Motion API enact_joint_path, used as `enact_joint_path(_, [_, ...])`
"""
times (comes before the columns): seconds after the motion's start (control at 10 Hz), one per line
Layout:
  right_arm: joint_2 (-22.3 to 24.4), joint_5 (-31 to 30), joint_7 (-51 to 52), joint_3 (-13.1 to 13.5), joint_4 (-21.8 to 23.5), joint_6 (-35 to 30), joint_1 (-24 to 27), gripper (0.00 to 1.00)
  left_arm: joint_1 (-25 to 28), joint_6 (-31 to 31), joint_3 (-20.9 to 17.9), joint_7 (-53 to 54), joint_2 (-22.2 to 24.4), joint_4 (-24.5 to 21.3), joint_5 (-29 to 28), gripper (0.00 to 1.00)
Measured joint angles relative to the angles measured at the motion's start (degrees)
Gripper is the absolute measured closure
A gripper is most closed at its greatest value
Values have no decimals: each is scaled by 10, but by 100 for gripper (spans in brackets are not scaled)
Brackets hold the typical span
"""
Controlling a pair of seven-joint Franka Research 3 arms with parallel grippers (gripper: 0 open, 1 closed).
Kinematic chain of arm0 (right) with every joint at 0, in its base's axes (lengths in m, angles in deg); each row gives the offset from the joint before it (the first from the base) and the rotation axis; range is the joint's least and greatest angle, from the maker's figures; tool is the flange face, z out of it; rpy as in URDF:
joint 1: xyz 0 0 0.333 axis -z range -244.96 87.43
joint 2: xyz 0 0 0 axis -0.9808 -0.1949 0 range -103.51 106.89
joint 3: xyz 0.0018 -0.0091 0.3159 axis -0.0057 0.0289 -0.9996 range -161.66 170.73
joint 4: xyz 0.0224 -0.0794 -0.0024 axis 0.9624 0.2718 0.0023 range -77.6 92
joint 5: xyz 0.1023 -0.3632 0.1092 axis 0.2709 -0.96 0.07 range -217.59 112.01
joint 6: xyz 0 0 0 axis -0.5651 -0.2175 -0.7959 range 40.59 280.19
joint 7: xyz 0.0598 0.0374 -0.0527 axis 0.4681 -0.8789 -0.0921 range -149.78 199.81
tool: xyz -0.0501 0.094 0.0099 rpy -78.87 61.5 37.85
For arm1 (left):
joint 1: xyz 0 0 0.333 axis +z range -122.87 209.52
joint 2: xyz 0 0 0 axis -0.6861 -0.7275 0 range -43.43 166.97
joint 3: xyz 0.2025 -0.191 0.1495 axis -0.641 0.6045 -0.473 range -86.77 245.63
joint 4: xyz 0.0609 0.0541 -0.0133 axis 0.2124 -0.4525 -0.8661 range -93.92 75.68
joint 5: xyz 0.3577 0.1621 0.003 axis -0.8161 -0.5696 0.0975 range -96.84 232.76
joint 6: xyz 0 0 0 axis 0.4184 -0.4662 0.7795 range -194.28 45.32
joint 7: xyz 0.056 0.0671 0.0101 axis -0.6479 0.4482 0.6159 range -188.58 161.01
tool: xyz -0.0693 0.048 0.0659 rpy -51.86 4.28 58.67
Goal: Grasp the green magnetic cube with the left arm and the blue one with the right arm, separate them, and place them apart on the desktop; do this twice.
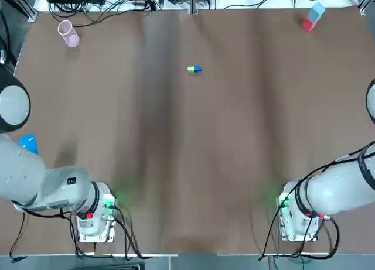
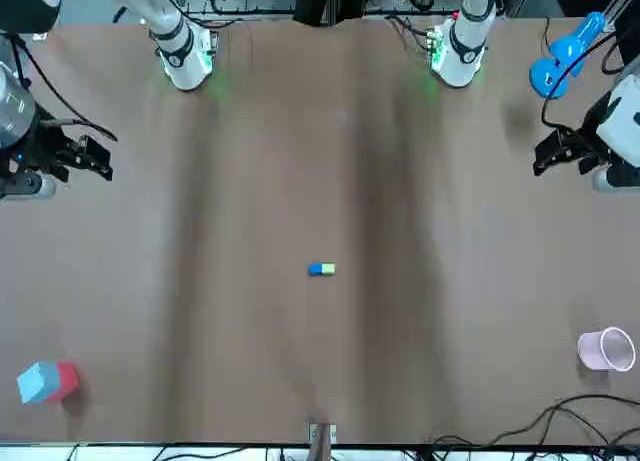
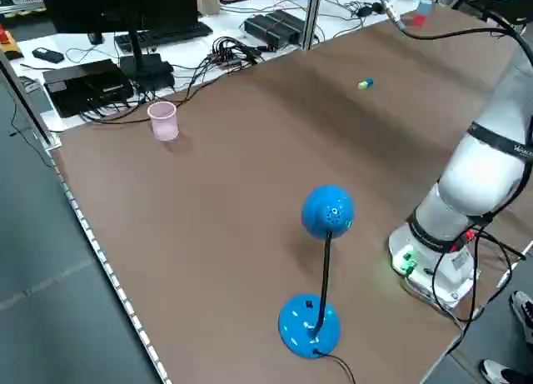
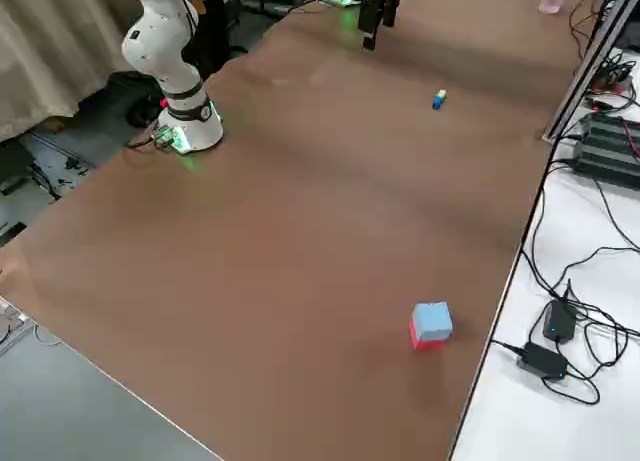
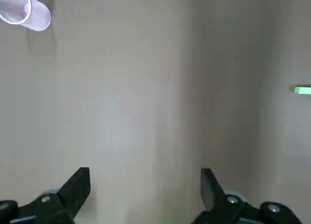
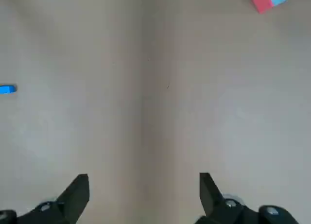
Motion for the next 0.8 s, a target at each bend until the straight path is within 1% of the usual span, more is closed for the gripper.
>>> enact_joint_path(0.4, [0, 0, 0, 0, 0, 0, 0, 0, -2, -1, 1, 3, -3, -1, 0, 0])
enact_joint_path(0.6, [0, 0, 0, 0, 0, 0, 0, 0, -8, -14, 3, -22, -27, -3, 0, 0])
enact_joint_path(0.7, [0, 0, 0, 0, 0, 0, 0, 0, -13, -44, 4, -64, -48, -4, 0, 0])
enact_joint_path(0.8, [0, 0, 0, 0, 0, 0, 0, 0, -22, -85, 5, -137, -75, -6, 2, 0])
